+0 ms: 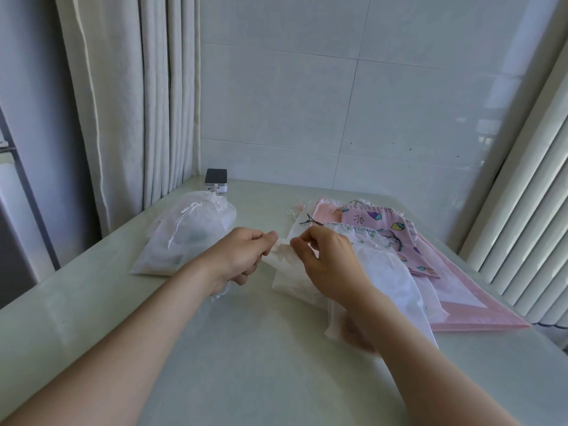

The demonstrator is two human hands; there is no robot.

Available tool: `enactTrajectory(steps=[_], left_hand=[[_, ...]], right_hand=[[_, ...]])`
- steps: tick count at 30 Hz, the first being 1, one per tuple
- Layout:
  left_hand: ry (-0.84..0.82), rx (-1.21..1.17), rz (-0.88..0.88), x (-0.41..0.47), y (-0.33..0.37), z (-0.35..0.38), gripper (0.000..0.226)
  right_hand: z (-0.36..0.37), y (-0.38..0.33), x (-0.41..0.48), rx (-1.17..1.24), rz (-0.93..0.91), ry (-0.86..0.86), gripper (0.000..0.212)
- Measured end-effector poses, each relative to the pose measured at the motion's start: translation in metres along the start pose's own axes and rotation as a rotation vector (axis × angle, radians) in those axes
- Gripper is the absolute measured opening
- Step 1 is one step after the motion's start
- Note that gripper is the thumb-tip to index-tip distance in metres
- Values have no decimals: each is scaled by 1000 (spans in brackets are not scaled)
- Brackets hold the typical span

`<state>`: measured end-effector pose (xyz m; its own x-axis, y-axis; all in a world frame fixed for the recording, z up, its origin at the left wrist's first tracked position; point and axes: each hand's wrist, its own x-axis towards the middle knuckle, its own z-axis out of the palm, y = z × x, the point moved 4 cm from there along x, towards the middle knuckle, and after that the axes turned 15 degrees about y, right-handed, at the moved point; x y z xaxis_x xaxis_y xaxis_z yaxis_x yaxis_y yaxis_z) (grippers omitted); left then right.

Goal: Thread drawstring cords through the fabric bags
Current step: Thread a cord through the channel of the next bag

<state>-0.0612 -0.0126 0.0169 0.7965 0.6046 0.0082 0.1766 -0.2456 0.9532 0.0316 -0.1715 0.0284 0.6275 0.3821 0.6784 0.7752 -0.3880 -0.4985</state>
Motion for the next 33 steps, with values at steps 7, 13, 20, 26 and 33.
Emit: enactTrajectory(steps=[7,13,20,26,33], left_hand=[[56,-30,138,0,4,-3,40],[81,-267,160,-3,10,-1,42],[122,-424,203,-5,19,3,41],[31,-534,59,-7,16,10,36],[32,-325,51,-4,10,8,32]], right_hand=[[-9,-1,3,152,272,119,17],[-12,3,-1,209,297,168,32],[-2,8,-2,262,345,41,23],[-2,3,-2,139,169,57,31],[-1,-2,0,176,119,47,22]])
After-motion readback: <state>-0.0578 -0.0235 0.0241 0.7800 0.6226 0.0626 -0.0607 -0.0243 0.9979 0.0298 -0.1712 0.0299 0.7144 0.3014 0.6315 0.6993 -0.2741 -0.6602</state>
